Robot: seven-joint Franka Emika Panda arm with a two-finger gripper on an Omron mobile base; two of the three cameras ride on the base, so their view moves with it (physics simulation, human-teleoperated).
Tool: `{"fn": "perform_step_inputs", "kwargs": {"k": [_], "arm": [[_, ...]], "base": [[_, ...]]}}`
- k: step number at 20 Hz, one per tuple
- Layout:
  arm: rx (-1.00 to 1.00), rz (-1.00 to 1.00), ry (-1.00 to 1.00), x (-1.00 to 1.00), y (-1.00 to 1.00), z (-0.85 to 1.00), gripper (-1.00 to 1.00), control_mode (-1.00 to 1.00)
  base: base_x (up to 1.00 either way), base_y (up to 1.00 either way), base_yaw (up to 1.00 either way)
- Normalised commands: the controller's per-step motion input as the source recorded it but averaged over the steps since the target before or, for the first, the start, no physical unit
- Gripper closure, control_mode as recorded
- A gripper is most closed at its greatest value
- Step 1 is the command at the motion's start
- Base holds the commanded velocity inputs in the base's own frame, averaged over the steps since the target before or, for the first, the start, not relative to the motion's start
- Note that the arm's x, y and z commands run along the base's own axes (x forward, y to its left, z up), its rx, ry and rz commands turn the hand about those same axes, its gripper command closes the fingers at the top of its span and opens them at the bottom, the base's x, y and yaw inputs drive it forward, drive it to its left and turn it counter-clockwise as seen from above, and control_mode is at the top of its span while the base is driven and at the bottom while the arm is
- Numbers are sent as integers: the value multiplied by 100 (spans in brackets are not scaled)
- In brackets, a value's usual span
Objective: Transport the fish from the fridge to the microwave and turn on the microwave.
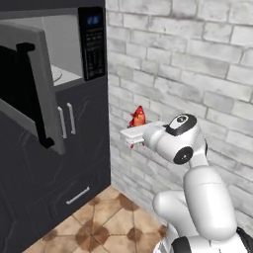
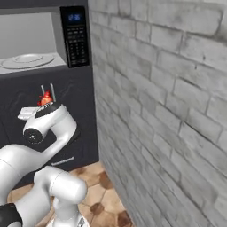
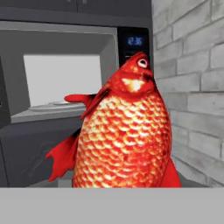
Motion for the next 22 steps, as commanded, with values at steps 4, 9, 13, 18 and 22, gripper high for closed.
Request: {"fn": "perform_step_inputs", "kwargs": {"k": [4,9,13,18,22], "arm": [[0,0,0,0,0,0,100,100],[0,0,0,0,0,0,100,100],[0,0,0,0,0,0,100,100],[0,0,0,0,0,0,100,100],[0,0,0,0,0,0,100,100]], "base": [[73,-29,36],[74,-20,35],[76,-7,33],[71,-1,33],[53,0,34]]}}
